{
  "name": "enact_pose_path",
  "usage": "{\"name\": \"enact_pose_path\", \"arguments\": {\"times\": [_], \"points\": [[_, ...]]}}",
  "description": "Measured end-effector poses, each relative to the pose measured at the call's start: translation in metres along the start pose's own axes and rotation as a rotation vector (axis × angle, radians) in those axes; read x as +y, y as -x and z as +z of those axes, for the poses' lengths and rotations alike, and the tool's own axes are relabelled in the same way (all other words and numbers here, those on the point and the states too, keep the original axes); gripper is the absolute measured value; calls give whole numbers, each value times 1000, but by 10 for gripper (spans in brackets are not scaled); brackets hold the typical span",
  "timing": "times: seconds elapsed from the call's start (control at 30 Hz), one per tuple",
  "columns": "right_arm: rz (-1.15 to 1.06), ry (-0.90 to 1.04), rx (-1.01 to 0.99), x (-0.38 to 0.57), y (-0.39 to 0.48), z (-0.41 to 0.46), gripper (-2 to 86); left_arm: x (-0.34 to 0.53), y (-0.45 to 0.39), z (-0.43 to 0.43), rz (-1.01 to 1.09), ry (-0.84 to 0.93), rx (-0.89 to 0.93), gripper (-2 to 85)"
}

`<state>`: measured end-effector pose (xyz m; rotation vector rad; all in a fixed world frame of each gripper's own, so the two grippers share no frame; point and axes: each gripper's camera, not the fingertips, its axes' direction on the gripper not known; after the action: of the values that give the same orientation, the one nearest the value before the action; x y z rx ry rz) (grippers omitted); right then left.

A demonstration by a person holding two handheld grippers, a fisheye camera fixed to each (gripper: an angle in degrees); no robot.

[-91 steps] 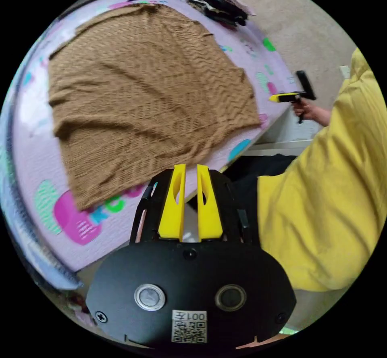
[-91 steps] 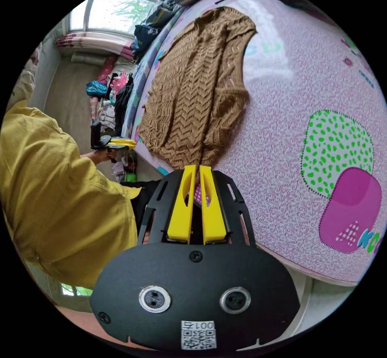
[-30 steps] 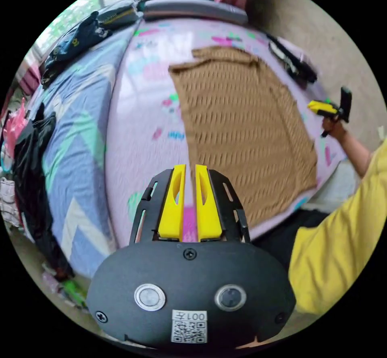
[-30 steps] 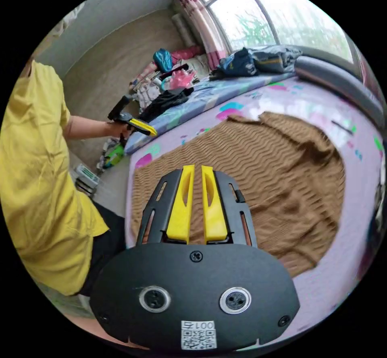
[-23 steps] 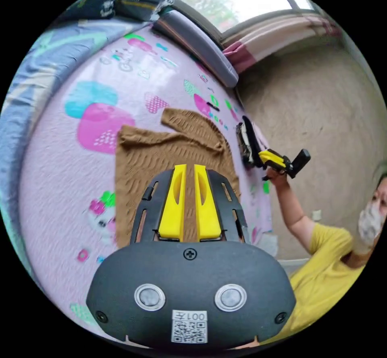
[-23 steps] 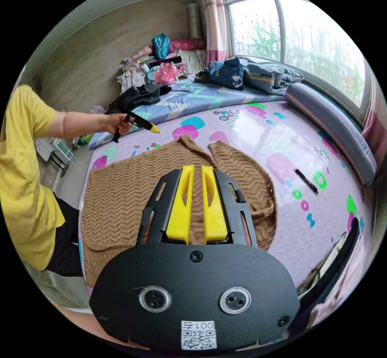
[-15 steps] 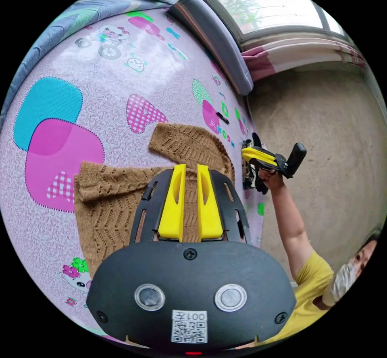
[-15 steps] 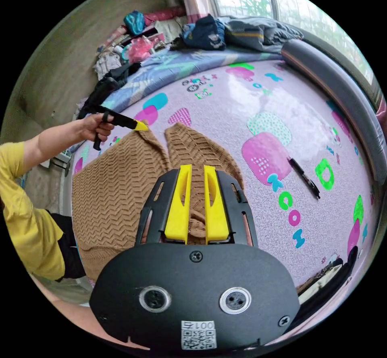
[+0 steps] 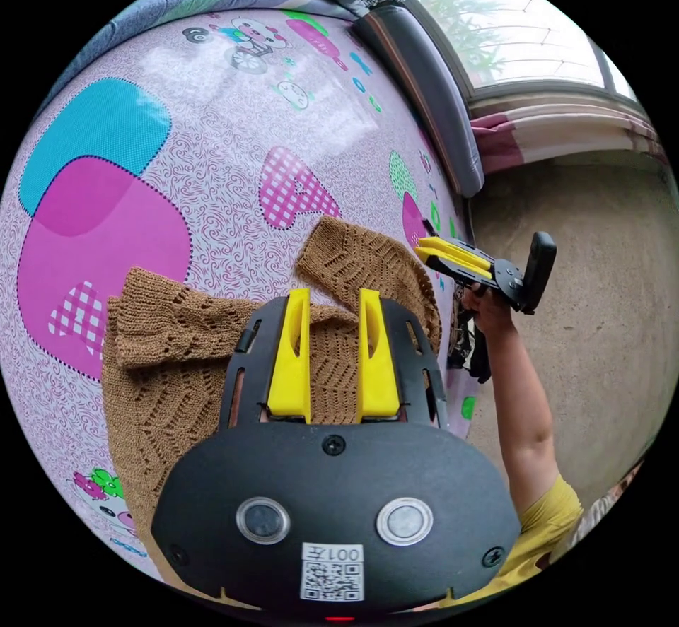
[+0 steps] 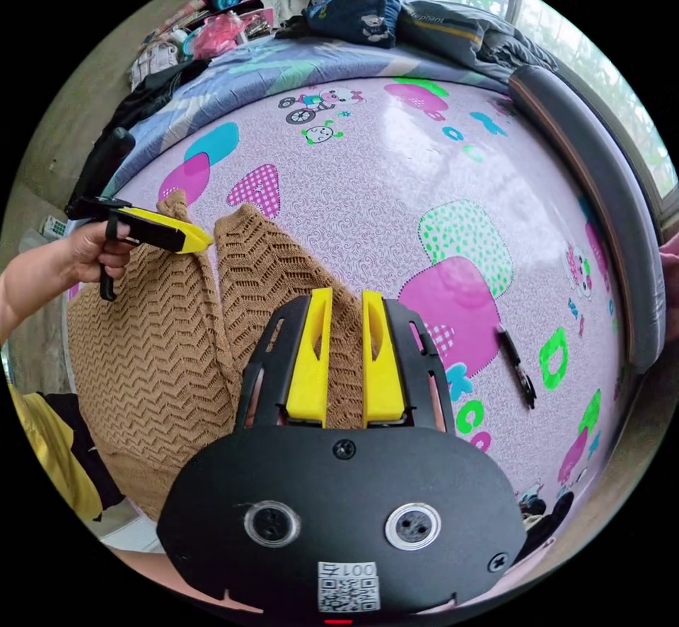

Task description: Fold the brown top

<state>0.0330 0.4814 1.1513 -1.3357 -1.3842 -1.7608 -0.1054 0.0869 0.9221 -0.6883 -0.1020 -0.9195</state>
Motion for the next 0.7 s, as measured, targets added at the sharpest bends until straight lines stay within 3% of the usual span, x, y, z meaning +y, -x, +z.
{"name": "enact_pose_path", "arguments": {"times": [0.4,0.53,0.7], "points": [[-2,96,-24,-25,4,-1,71,-2,-27,-6,-42,-9,1,71],[-14,108,-17,-19,6,-8,29,6,-29,5,-46,3,20,7],[-12,105,23,0,5,-28,10,18,-43,18,47,-22,-27,-11]]}}
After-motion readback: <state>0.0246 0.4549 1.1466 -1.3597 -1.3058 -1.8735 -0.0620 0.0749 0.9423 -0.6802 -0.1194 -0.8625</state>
